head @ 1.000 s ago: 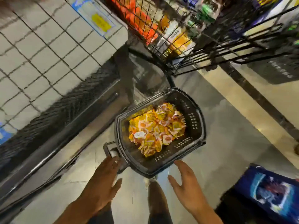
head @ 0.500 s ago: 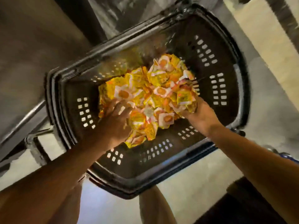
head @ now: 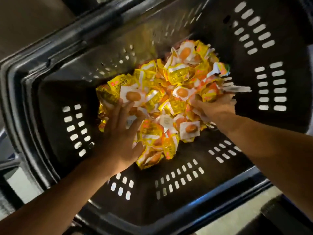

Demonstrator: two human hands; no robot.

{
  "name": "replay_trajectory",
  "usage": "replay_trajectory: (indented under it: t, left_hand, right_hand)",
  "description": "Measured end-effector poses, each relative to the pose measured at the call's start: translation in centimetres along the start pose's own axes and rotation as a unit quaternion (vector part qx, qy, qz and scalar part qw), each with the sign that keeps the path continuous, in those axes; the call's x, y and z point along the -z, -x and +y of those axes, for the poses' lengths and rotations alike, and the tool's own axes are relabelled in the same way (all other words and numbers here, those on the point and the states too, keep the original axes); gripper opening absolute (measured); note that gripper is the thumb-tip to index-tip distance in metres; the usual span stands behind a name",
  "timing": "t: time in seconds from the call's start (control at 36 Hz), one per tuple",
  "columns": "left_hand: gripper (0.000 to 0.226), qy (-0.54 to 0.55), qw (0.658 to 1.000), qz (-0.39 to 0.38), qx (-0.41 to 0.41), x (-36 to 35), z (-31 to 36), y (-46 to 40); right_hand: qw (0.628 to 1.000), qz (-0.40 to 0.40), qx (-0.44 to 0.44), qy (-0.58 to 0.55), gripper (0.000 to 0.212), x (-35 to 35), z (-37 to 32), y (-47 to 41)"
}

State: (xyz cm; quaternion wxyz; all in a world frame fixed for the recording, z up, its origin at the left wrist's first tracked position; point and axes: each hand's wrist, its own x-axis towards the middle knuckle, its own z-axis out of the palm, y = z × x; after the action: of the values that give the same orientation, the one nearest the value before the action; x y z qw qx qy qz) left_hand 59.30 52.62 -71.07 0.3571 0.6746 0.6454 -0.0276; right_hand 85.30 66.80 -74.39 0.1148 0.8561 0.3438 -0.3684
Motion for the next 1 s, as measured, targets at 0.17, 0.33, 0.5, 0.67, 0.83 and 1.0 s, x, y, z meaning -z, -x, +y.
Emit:
replay_trajectory:
  t: [0.17, 0.33, 0.5, 0.67, 0.83, 1.0]
  left_hand:
    - [0.079, -0.020, 0.999, -0.043, 0.004, 0.7, 0.0, 0.3]
    - [0.059, 0.081, 0.989, -0.112, 0.052, 3.5, 1.1, 0.7]
    - [0.047, 0.230, 0.952, -0.148, 0.138, 7.2, 3.9, 2.1]
    - [0.066, 0.604, 0.724, -0.149, 0.298, 11.2, 7.2, 2.9]
    - [0.055, 0.753, 0.578, -0.181, 0.259, 12.8, 7.9, 2.3]
    - [0.050, 0.692, 0.645, -0.171, 0.275, 10.8, 7.4, 2.2]
  right_hand:
    - [0.996, 0.055, 0.043, -0.048, 0.070, 1.9, 1.6, 1.5]
    - [0.994, 0.041, 0.052, -0.084, 0.048, 4.5, 2.1, 5.5]
    - [0.966, 0.014, 0.030, -0.257, 0.042, 7.0, 2.6, 11.5]
    - [0.892, -0.182, 0.051, -0.410, 0.034, 9.1, 2.4, 19.2]
    - [0.901, -0.226, 0.205, -0.309, 0.039, 7.8, 2.2, 22.6]
    - [0.886, -0.269, 0.286, -0.245, 0.044, 5.0, 1.8, 23.1]
